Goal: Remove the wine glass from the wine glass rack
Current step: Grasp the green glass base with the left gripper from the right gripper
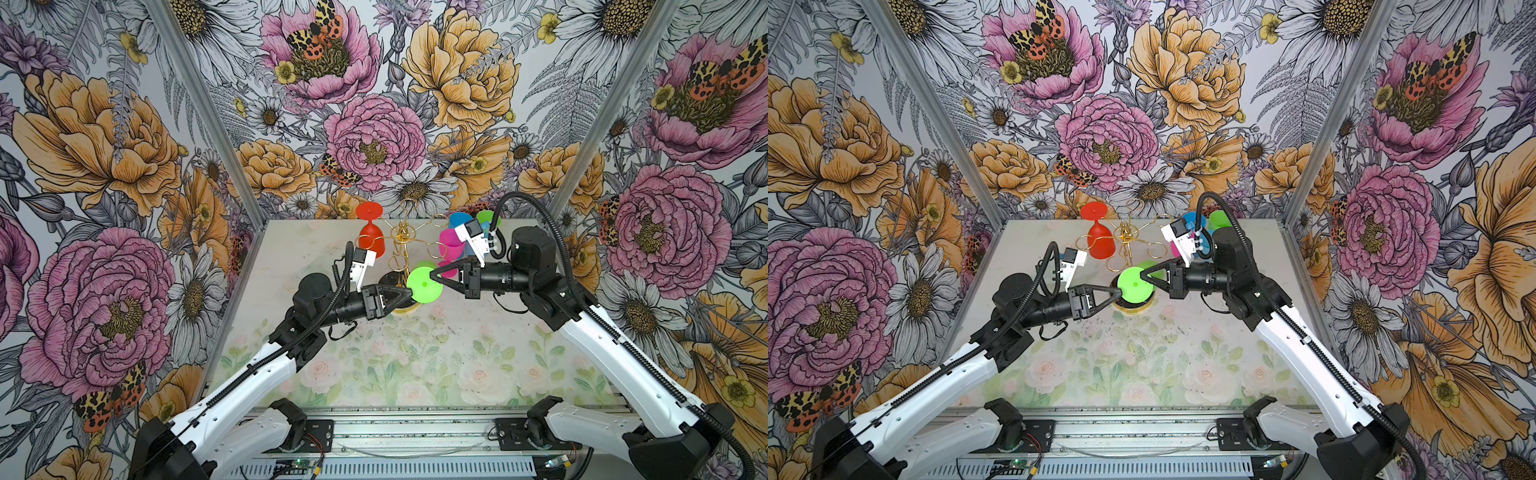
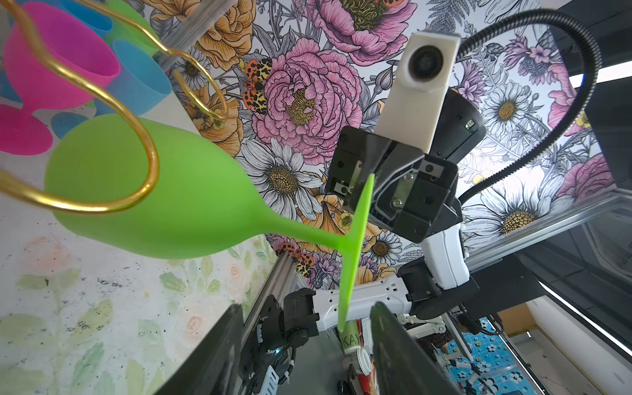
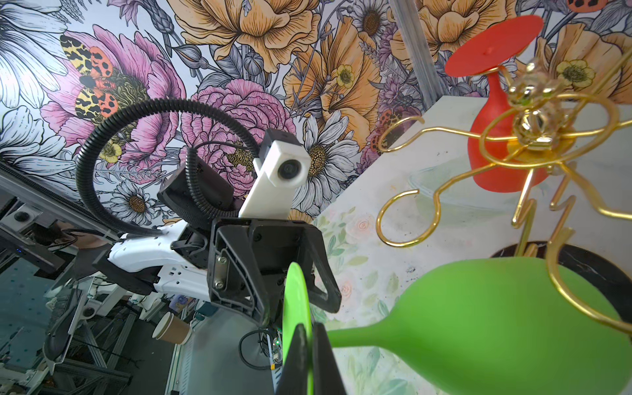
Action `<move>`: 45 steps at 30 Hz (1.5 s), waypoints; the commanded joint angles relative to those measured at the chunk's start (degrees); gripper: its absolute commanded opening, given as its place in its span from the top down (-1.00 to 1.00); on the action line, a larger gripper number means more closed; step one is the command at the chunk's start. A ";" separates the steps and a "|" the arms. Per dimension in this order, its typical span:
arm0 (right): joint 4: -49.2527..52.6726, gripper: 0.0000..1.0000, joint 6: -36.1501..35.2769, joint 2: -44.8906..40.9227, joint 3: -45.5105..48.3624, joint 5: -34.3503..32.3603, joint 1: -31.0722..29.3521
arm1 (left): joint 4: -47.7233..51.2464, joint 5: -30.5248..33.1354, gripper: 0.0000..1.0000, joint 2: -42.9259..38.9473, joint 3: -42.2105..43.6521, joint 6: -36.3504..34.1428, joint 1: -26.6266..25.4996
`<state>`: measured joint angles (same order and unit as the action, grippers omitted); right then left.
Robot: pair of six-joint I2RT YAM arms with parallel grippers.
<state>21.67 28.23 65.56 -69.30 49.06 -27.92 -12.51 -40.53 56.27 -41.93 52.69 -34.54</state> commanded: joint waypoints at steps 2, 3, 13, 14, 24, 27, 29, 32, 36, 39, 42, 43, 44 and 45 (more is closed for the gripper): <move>-3.64 1.00 1.12 1.03 0.57 1.53 -0.38 | -3.96 -2.70 -0.11 1.50 -1.83 1.08 -1.04; -3.72 1.00 1.28 1.14 0.67 1.54 -0.38 | -4.52 -3.01 -0.07 1.85 -2.00 1.31 -1.30; -4.53 1.00 2.08 1.79 1.39 1.93 -0.39 | -8.47 -3.25 0.22 2.79 -2.70 2.55 -1.49; -4.66 1.00 2.17 1.75 1.48 1.97 -0.46 | -8.45 -3.19 0.23 2.79 -2.67 2.68 -1.49; -4.76 1.00 2.88 2.20 2.31 3.08 -0.50 | -8.81 -3.52 0.60 3.14 -2.50 3.39 -1.51; -4.82 1.00 3.12 2.12 2.76 3.03 -0.48 | -8.80 -3.59 0.73 2.88 -2.37 3.39 -1.49; -4.81 1.00 3.36 1.95 3.02 2.95 -0.48 | -8.77 -3.43 0.83 2.79 -2.26 3.43 -1.49; -4.75 0.84 3.66 1.57 3.05 3.06 -0.55 | -8.82 -3.79 0.93 2.79 -2.02 3.49 -1.32; -4.74 0.34 4.01 0.82 2.78 3.00 -0.38 | -8.77 -4.11 0.96 3.03 -0.85 4.00 -1.11; -4.71 0.15 4.28 0.04 2.76 3.65 -0.30 | -8.76 -5.47 1.00 3.14 0.54 4.69 -1.09; -4.83 0.04 4.94 -1.32 2.56 3.59 0.30 | -8.73 -7.00 1.00 2.88 2.08 4.90 -1.23; -4.80 0.01 5.35 -1.69 2.38 3.50 0.61 | -8.44 -7.19 1.00 2.66 2.43 4.73 -1.24; -4.81 -0.02 5.95 -2.07 2.11 3.48 1.29 | -7.79 -7.33 1.00 2.47 2.92 4.29 -1.31; -4.80 -0.05 6.68 -2.42 1.80 3.29 2.00 | -6.69 -7.30 1.00 2.28 3.16 3.41 -1.36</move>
<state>17.52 33.50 65.47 -66.52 52.34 -27.22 -19.40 -45.56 59.37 -39.90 57.08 -35.77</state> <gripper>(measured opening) 0.515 0.060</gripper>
